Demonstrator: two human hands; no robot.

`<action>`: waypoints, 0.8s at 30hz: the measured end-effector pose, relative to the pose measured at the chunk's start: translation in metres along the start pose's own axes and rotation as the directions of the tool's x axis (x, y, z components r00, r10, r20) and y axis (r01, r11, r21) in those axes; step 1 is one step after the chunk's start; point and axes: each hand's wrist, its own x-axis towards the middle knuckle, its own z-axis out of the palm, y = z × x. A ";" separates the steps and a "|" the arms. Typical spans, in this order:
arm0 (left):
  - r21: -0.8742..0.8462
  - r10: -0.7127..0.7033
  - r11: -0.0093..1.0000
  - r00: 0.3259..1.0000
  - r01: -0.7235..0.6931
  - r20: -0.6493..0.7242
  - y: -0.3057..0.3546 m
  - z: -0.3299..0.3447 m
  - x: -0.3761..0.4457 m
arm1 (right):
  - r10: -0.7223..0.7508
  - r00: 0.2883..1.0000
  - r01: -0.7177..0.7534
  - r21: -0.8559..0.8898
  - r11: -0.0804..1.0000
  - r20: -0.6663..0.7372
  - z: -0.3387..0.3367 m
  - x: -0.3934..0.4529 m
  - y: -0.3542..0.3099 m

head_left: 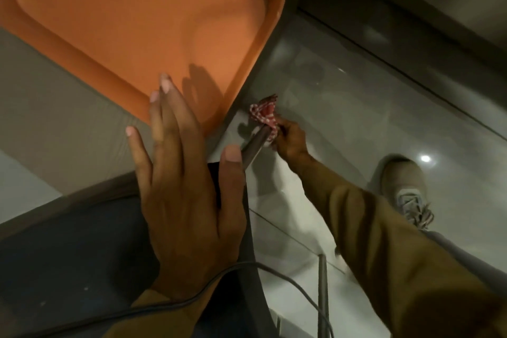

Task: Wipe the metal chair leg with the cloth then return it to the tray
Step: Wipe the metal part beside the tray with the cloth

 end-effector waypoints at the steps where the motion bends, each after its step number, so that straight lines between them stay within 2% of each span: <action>1: -0.002 -0.003 1.000 1.000 0.003 0.000 0.000 0.000 0.002 | 0.049 0.999 -0.049 0.041 0.998 -0.007 0.005 0.011 0.001; 4: -0.004 -0.014 1.000 1.000 0.014 -0.013 -0.006 0.002 0.002 | 0.101 0.993 -0.089 0.170 0.982 -0.062 0.016 -0.001 -0.010; 5: -0.006 -0.019 1.000 1.000 0.019 -0.013 -0.007 0.003 -0.001 | 0.081 0.995 -0.070 0.165 0.984 -0.063 0.014 -0.018 -0.015; 6: -0.011 -0.020 1.000 1.000 0.020 -0.011 -0.008 0.004 -0.002 | 0.047 0.998 -0.040 0.161 0.986 -0.043 0.009 -0.042 -0.022; 8: -0.014 -0.024 1.000 1.000 0.024 -0.010 -0.008 0.004 -0.004 | -0.115 0.993 0.117 0.174 0.978 -0.019 0.001 -0.100 -0.035; 11: -0.004 -0.030 1.000 1.000 0.030 -0.006 -0.003 0.003 -0.002 | -0.253 0.968 0.226 0.434 0.872 0.005 -0.003 -0.178 -0.052; 13: 0.012 -0.032 0.999 0.999 0.032 0.012 -0.001 0.002 -0.001 | -0.247 0.969 0.200 0.553 0.809 0.011 -0.002 -0.192 -0.051; 16: 0.008 -0.037 0.999 0.999 0.037 0.007 0.000 -0.001 -0.001 | -0.192 0.981 0.168 0.587 0.792 -0.021 -0.001 -0.176 -0.049; 18: -0.003 -0.026 1.000 0.999 0.026 -0.029 -0.002 -0.001 -0.001 | -0.210 0.977 0.201 0.503 0.841 -0.040 0.003 -0.148 -0.038; 20: -0.027 -0.012 1.000 0.999 0.011 -0.040 -0.003 0.001 -0.002 | -0.239 0.963 0.268 0.328 0.906 -0.126 0.008 -0.113 -0.019; 22: -0.053 -0.014 0.999 0.999 0.011 -0.047 -0.003 0.004 -0.003 | -0.208 0.967 0.239 0.235 0.942 -0.150 0.009 -0.070 -0.004; 24: -0.047 -0.018 0.999 0.998 0.016 -0.053 -0.001 0.005 -0.004 | -0.149 0.983 0.163 0.140 0.977 -0.104 0.006 -0.030 0.005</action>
